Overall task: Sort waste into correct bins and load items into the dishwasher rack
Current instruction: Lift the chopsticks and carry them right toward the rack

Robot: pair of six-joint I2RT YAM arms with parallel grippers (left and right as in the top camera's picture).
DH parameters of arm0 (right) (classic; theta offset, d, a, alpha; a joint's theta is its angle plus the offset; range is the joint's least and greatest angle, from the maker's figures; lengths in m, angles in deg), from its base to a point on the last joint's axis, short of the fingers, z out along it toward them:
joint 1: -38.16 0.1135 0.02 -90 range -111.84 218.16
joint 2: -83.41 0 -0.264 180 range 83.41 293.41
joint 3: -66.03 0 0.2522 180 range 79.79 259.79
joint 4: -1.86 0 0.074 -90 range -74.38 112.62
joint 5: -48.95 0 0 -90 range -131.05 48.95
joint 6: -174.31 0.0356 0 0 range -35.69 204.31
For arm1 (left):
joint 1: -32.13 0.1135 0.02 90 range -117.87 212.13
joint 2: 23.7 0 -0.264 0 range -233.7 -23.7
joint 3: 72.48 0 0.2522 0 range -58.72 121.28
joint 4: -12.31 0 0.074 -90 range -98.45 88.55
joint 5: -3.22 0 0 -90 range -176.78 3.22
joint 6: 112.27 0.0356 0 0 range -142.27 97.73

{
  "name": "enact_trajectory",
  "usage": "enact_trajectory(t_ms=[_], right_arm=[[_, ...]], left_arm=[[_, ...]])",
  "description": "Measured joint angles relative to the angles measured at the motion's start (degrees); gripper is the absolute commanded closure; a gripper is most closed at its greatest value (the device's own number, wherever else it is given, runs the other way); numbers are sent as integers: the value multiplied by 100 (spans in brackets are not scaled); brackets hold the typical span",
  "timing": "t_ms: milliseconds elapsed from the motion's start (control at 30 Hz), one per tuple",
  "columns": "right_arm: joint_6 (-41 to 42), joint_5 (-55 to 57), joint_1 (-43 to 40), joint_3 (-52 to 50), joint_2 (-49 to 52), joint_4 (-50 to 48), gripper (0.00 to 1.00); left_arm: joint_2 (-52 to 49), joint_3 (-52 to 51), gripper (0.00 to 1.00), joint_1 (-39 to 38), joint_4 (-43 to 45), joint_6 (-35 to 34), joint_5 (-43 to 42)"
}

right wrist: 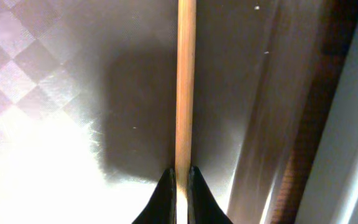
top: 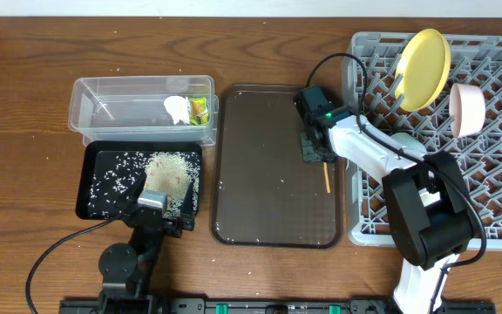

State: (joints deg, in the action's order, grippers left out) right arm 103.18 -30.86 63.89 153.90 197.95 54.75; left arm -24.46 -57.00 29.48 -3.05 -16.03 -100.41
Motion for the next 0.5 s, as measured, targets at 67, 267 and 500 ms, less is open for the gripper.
enact_trajectory(t_ms=[67,267,500], right_arm=[[-52,-164,2,0,-44,7,99],[-186,-494,-90,-2,-726,-216,99],[-564,-363,-1036,153,-1998,-468,99]], left_arm=[[0,0,5,0,0,0,0],[0,0,5,0,0,0,0],[0,0,5,0,0,0,0]])
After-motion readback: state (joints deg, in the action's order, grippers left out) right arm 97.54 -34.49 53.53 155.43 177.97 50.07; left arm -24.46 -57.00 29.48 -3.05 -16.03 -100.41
